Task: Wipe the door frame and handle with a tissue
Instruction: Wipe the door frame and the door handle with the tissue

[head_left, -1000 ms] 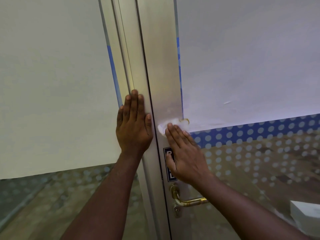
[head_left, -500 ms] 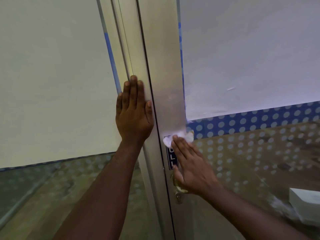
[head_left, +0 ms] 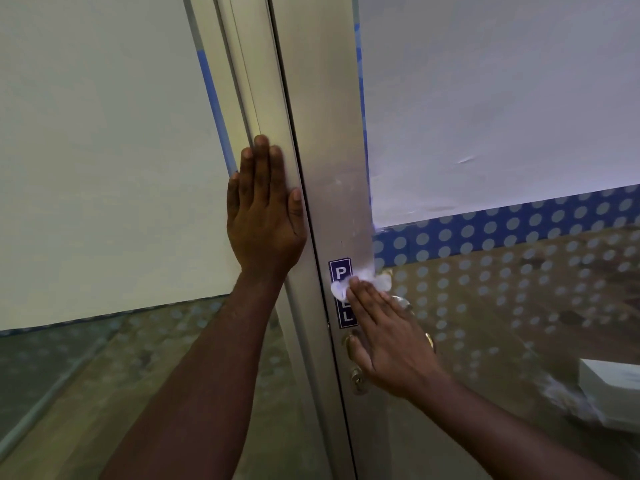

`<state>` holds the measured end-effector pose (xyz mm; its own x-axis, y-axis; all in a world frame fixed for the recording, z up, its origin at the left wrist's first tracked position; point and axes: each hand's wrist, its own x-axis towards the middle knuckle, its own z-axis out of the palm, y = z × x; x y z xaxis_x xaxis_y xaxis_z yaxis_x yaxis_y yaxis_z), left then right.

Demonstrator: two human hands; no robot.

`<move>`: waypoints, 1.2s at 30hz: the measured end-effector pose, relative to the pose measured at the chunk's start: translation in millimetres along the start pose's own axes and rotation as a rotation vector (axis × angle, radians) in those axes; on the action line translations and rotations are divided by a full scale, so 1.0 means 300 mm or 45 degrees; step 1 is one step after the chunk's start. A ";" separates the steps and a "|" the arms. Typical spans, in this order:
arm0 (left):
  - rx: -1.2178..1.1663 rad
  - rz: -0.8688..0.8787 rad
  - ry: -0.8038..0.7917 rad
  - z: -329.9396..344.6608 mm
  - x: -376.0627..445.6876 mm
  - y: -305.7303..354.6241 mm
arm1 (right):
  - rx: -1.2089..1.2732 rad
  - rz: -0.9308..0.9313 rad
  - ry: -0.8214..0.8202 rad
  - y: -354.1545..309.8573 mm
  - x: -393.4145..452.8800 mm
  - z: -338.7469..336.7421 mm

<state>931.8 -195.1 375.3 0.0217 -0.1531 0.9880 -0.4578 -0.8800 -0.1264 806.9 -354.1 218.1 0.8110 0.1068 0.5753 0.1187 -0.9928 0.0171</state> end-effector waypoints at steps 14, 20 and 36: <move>0.004 -0.002 0.004 0.004 -0.004 -0.004 | -0.129 -0.189 -0.215 0.042 -0.029 -0.020; 0.025 0.008 0.027 0.013 -0.003 -0.008 | -0.089 -0.040 0.041 0.069 0.124 -0.133; 0.107 0.023 0.041 0.017 0.004 -0.004 | -0.165 -0.707 0.298 0.214 0.229 -0.222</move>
<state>936.9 -196.5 376.2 -0.0149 -0.1557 0.9877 -0.3814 -0.9122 -0.1496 832.2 -413.9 313.2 0.4989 0.6094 0.6162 0.4045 -0.7926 0.4563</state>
